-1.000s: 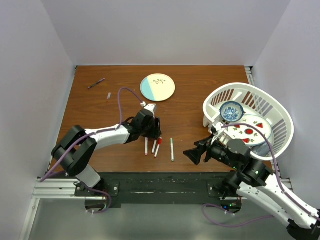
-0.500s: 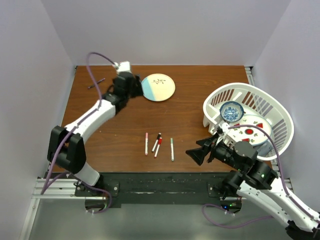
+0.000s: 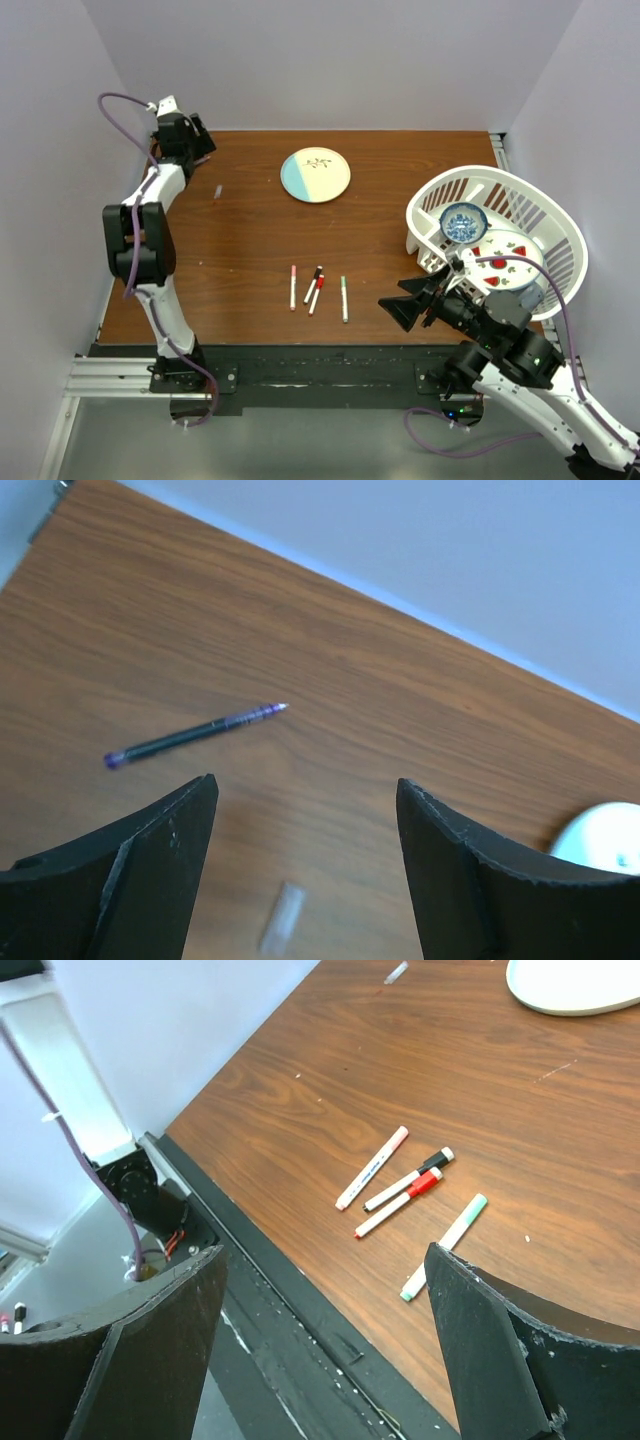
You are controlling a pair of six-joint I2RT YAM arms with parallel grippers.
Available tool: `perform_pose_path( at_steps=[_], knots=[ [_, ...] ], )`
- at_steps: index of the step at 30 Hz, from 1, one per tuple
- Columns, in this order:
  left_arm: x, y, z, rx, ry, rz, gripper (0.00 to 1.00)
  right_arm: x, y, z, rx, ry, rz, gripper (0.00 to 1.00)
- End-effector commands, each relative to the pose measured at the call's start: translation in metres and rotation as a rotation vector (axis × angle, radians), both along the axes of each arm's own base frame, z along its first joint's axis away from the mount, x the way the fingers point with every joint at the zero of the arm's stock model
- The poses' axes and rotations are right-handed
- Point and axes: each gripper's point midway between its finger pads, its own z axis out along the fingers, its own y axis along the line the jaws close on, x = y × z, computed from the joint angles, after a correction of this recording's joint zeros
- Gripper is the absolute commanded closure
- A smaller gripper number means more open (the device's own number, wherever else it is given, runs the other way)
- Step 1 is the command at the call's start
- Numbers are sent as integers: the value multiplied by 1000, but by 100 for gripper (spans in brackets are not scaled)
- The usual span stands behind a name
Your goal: Insert the pens into the pen caps
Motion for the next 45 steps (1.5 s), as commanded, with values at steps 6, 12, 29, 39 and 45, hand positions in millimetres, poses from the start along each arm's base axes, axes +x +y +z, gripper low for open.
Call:
perform_pose_path(
  at_steps=[6, 12, 29, 39, 45],
  knots=[
    [70, 34, -16, 98, -69, -115, 24, 4, -11, 28, 20, -53, -53, 17],
    [83, 52, -56, 142, 5, -118, 25, 6, -14, 38, 52, -75, -75, 17],
    [61, 69, -108, 154, 190, -113, 28, 3, -18, 52, 78, -87, -83, 17],
    [34, 73, -137, 168, 359, -109, 43, -9, -30, 70, 130, -107, -81, 17],
    [15, 82, -145, 204, 433, -79, 51, -17, -40, 80, 169, -117, -91, 18]
  ],
)
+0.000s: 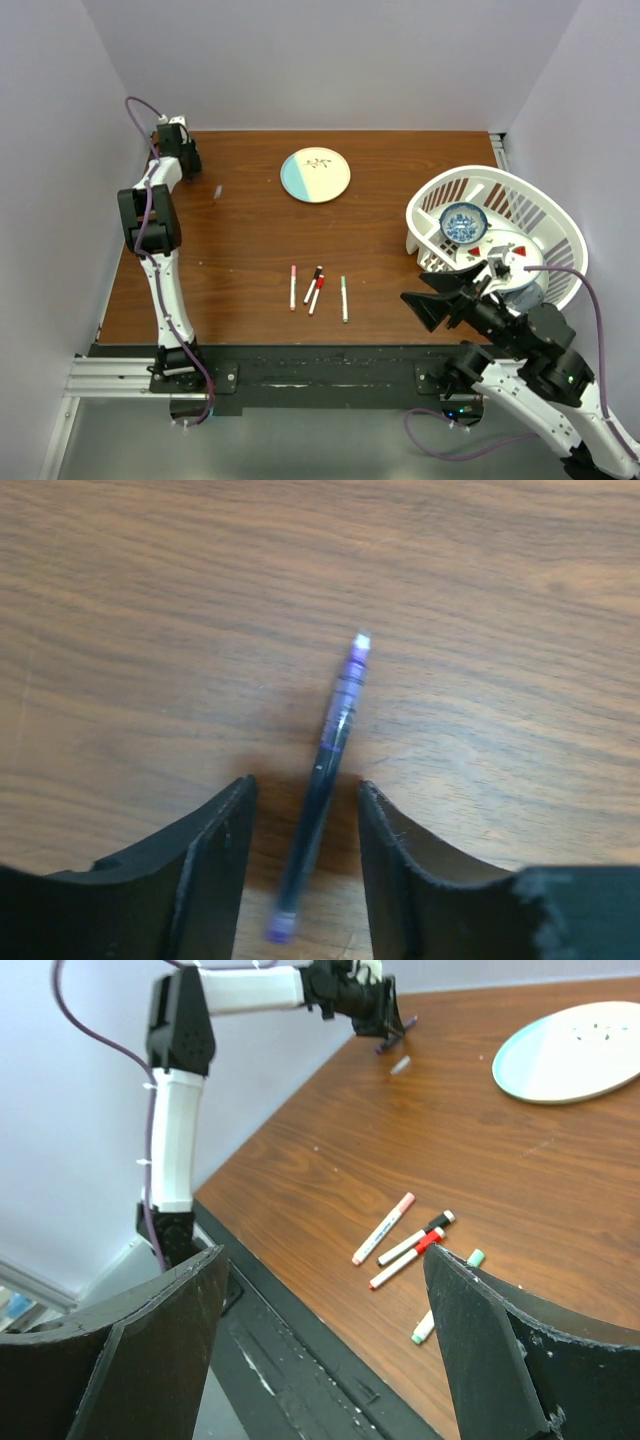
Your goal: Insert the pens into the pen caps
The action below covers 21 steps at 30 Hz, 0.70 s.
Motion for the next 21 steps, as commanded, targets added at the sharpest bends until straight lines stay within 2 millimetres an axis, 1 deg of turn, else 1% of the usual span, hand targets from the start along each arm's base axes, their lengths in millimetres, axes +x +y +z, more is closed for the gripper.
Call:
perform_pose_path(
  at_steps=[1, 2, 3, 5, 6, 7, 8, 9, 11, 13, 14, 15, 16, 17, 18, 19, 20, 21],
  knots=[
    [-24, 15, -6, 49, 100, 33, 53, -8, -13, 19, 60, -19, -21, 17],
    [-25, 13, -5, 47, 100, 29, 55, -9, -14, 19, 65, -16, -21, 17],
    [-27, 12, -4, 46, 102, 28, 62, -9, -14, 20, 69, -15, -25, 17],
    [-29, 8, -6, 48, 117, 22, 69, -10, -15, 21, 79, -15, -21, 18],
    [-30, 5, -6, 50, 123, 19, 81, -11, -15, 21, 82, -14, -19, 18],
    [-33, 4, -8, 50, 139, 22, 86, -11, -16, 21, 86, -14, -19, 18],
    [-34, -2, -9, 50, 146, 15, 97, -11, -16, 21, 89, -12, -22, 18],
    [-34, -5, -7, 48, 146, 17, 100, -10, -15, 19, 85, -4, -23, 18],
    [-34, -18, -2, 12, 144, 9, 100, -8, -13, 16, 79, 7, -23, 18],
    [-32, -31, 18, -41, 96, 8, 100, -5, -6, 11, 61, 27, -12, 18],
    [-28, -40, 46, -76, 39, -15, 100, -3, -3, 11, 63, 31, -7, 18],
    [-34, -46, 48, -101, 33, -14, 100, -1, 2, 8, 51, 47, 0, 18],
    [-30, -56, 66, -151, -29, -27, 100, 0, 5, 7, 49, 57, 11, 18],
    [-32, -70, 101, -190, -100, -62, 100, 1, 8, 10, 65, 61, 12, 18],
    [-40, -77, 102, -227, -103, -72, 100, 2, 10, 12, 74, 65, 16, 18],
    [-40, -85, 117, -275, -150, -77, 100, -1, 15, 13, 77, 75, 45, 18],
    [-47, -99, 149, -321, -208, -121, 100, -4, 20, 22, 113, 62, 76, 18],
    [-58, -109, 146, -359, -202, -138, 100, -2, 24, 19, 119, 66, 85, 18]
  ],
)
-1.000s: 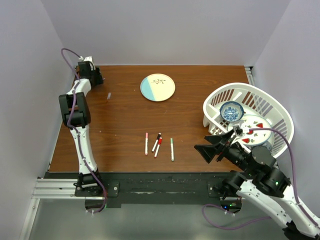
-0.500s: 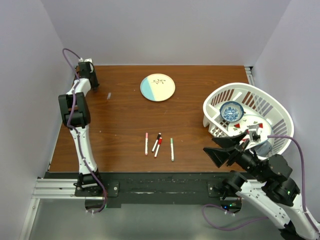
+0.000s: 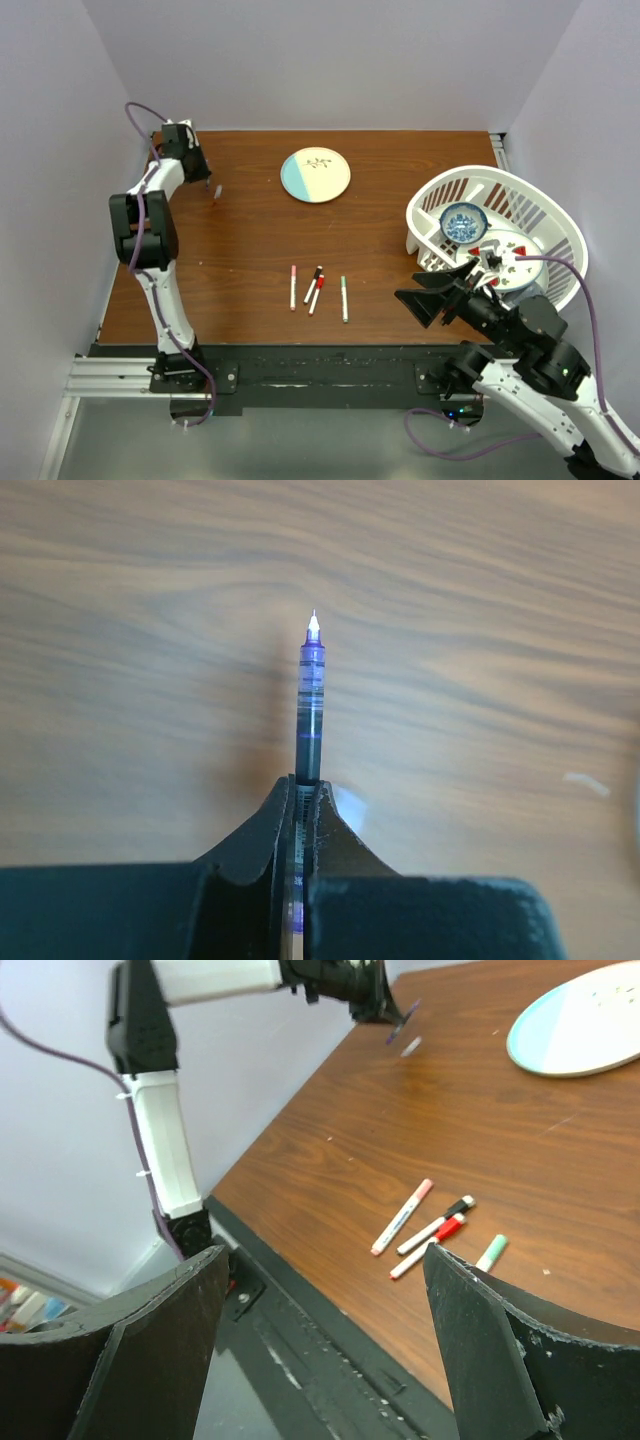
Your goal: Insert the pens into the pen caps
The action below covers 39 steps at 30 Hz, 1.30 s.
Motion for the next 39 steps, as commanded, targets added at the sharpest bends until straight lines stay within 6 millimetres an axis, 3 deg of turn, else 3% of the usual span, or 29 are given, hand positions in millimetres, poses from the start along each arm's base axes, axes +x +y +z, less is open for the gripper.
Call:
perform_pose_path(
  at_steps=[1, 2, 3, 4, 5, 6, 8, 9, 10, 11, 13, 14, 16, 20, 22, 24, 25, 26, 28, 29, 31, 32, 39],
  knots=[
    [-4, -56, 126, -241, -304, -86, 100, -1, 19, 19, 104, -12, 70, 18],
    [-16, -77, 157, -287, -363, -148, 100, 4, 21, 21, 117, -18, 57, 18],
    [-32, -90, 147, -325, -343, -169, 100, 9, 24, 16, 107, -9, 46, 18],
    [-39, -103, 159, -375, -380, -185, 100, 16, 30, 9, 84, 14, 37, 18],
    [-56, -130, 193, -427, -458, -276, 100, 20, 34, 12, 86, 4, 37, 18],
    [-76, -145, 176, -482, -428, -304, 100, 25, 38, 10, 82, 6, 35, 18],
    [-109, -185, 214, -602, -523, -420, 100, 35, 54, 10, 92, 20, 53, 19],
    [-128, -195, 196, -649, -491, -435, 100, 36, 62, 7, 98, 38, 76, 20],
    [-139, -205, 212, -709, -543, -463, 100, 36, 71, 7, 119, 52, 110, 21],
    [-166, -218, 208, -751, -538, -505, 100, 39, 85, 20, 195, 45, 147, 21],
    [-188, -228, 220, -817, -589, -536, 100, 42, 100, 11, 238, 76, 190, 22],
    [-209, -238, 214, -841, -580, -557, 100, 47, 105, 19, 289, 64, 197, 22],
    [-228, -247, 218, -882, -600, -579, 100, 64, 120, 1, 262, 103, 175, 23],
    [-281, -279, 216, -966, -602, -658, 100, 85, 142, -3, 239, 69, 173, 25],
    [-298, -286, 226, -1017, -633, -691, 100, 94, 157, -19, 214, 97, 184, 26],
    [-310, -288, 231, -1044, -648, -708, 100, 95, 170, -20, 228, 94, 214, 29],
    [-316, -293, 233, -1051, -653, -724, 100, 99, 178, -33, 214, 117, 219, 30],
    [-320, -294, 235, -1051, -661, -731, 100, 95, 184, -23, 255, 90, 249, 34],
    [-325, -298, 236, -1047, -673, -740, 100, 95, 195, -30, 259, 85, 278, 38],
    [-327, -298, 233, -1044, -674, -739, 100, 89, 201, -18, 290, 45, 310, 39],
    [-329, -298, 228, -1039, -671, -737, 100, 82, 213, -23, 291, 41, 364, 41],
    [-330, -297, 226, -1041, -671, -737, 100, 80, 216, -16, 315, 14, 380, 41],
    [-337, -298, 227, -1058, -674, -761, 100, 82, 225, -18, 358, 19, 376, 45]
  ],
)
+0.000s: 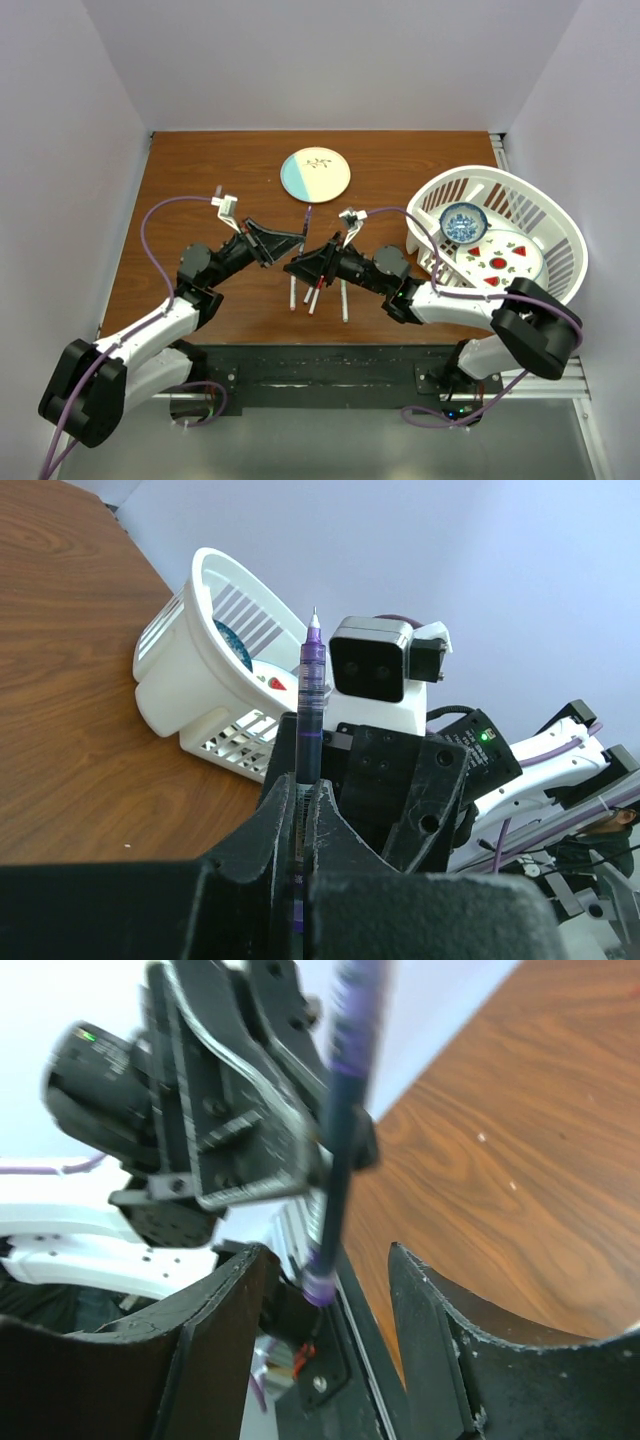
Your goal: Insert the pens into the pen caps
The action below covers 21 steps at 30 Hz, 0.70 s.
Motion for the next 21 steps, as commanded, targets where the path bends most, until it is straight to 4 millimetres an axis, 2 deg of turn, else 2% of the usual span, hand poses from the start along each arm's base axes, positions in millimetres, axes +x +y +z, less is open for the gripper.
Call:
perform_pose_path(
  at_steps=[1, 3, 4, 10, 11, 13, 14, 15, 17, 18, 19, 20, 21],
  knots=[
    [-5, 2, 20, -44, -75, -1, 100, 1, 1, 55, 176, -99, -3, 46],
    [-7, 1, 20, -47, -75, -4, 100, 2, 0, 58, 182, -103, -10, 51],
    [-7, 1, 20, -47, -75, -4, 100, 3, -1, 58, 181, -101, -17, 58],
    [-12, 2, 20, -55, -73, -11, 100, 5, -6, 56, 155, -109, -54, 67],
    [-13, 2, 22, -57, -75, -15, 100, 6, -7, 56, 152, -110, -59, 79],
    [-15, 2, 25, -63, -86, -18, 100, 5, -7, 56, 151, -117, -56, 89],
    [-16, 2, 26, -62, -89, -21, 100, 5, -7, 54, 146, -116, -57, 100],
    [-16, 1, 25, -53, -85, -22, 100, 5, -8, 53, 145, -115, -59, 100],
    [-12, 0, 30, -21, -106, -10, 78, 5, -10, 48, 136, -103, -64, 100],
    [-7, -1, 19, 20, -61, -4, 58, 6, -11, 46, 131, -97, -75, 100],
    [-3, -3, 26, 36, -68, 2, 50, 6, -13, 42, 118, -100, -80, 100],
    [1, -3, 24, 76, -85, 17, 44, 6, -15, 39, 110, -96, -91, 100],
    [5, -3, 13, 124, -40, 24, 32, 10, -18, 37, 103, -90, -114, 100]
  ],
)
